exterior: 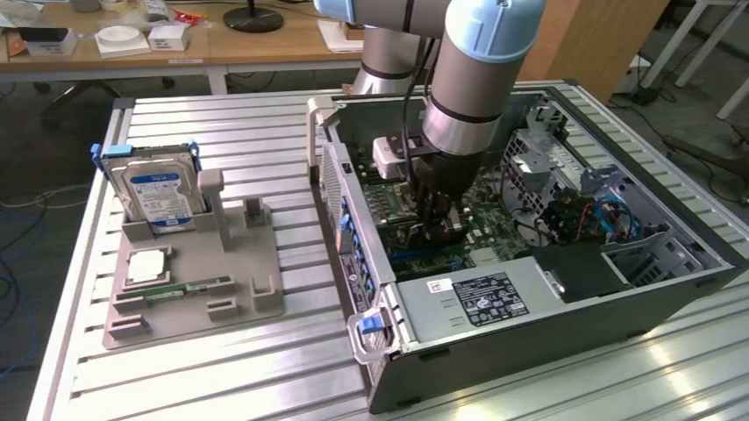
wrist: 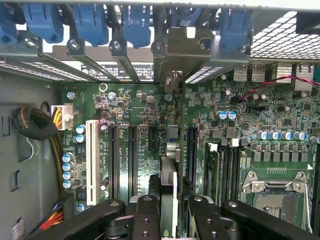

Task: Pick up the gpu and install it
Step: 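Insert the gpu into the slot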

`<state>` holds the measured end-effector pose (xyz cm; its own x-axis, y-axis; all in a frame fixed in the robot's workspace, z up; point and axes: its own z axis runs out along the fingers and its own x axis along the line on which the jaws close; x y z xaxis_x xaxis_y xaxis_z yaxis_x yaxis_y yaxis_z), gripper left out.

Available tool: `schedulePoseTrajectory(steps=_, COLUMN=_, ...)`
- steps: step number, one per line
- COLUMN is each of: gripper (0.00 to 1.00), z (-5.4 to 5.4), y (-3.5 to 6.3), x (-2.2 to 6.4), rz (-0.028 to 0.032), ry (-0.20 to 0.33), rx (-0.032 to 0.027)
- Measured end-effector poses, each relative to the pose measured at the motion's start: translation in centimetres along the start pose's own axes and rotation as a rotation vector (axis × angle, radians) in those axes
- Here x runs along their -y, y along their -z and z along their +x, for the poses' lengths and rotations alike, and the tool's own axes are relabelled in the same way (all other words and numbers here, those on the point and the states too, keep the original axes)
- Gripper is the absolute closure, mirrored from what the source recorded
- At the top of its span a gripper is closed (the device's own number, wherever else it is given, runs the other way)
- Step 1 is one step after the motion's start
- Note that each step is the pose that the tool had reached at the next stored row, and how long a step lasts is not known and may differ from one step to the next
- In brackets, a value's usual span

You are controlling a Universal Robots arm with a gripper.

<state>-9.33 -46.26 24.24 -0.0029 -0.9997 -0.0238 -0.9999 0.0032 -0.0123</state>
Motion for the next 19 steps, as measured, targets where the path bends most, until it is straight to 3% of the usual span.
schedulePoseTrajectory(steps=19, gripper=0.73, z=0.0, y=0.3, x=0.13, rz=0.0, ry=0.0, rx=-0.0001)
